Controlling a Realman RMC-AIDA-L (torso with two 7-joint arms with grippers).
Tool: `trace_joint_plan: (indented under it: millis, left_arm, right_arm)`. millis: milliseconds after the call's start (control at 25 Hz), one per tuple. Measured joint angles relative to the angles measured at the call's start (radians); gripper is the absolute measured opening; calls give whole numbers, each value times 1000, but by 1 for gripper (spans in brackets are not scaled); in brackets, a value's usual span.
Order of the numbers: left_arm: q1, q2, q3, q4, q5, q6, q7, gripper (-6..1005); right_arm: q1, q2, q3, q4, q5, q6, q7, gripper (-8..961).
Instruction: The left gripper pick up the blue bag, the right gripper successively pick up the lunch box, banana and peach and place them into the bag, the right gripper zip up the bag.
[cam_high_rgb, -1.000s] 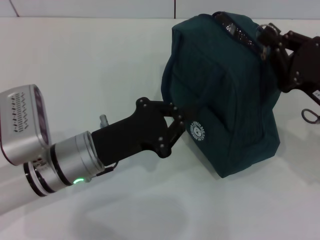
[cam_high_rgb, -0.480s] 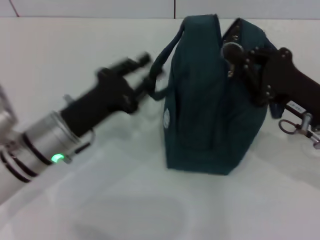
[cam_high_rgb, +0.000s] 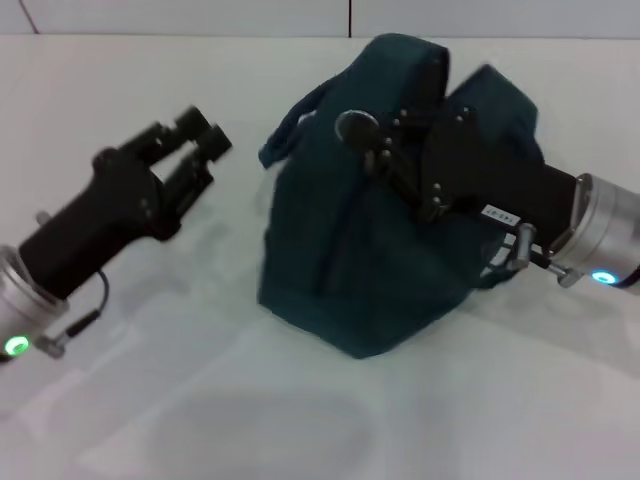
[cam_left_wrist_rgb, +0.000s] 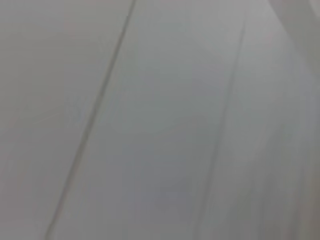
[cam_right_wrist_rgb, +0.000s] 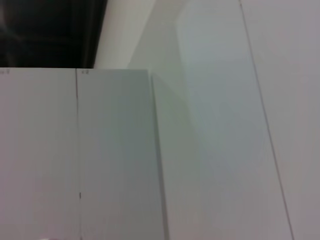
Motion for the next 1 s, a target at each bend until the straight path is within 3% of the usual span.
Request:
trace_joint_plan:
  millis: [200, 360, 480, 600, 1000]
  left_arm:
    - [0, -25, -4, -18, 96, -8, 9, 381]
    - [-8, -49, -9, -42, 94, -38, 28, 392]
    - [-16, -60, -10, -33, 92, -79, 58, 509]
    - [-33, -63, -11, -34, 89, -99, 68, 626]
    - [-60, -63, -11, -33, 91, -111, 78, 627]
  right_arm:
    - [7, 0, -5, -1, 2, 5, 5, 11]
    - [6, 0, -2, -1, 2, 5, 6, 11]
    - [7, 0, -1, 4, 2, 6, 6, 12]
    - [4, 0, 2, 7, 2, 7, 6, 12]
    - [-16, 0, 6, 26, 37, 9, 4, 12]
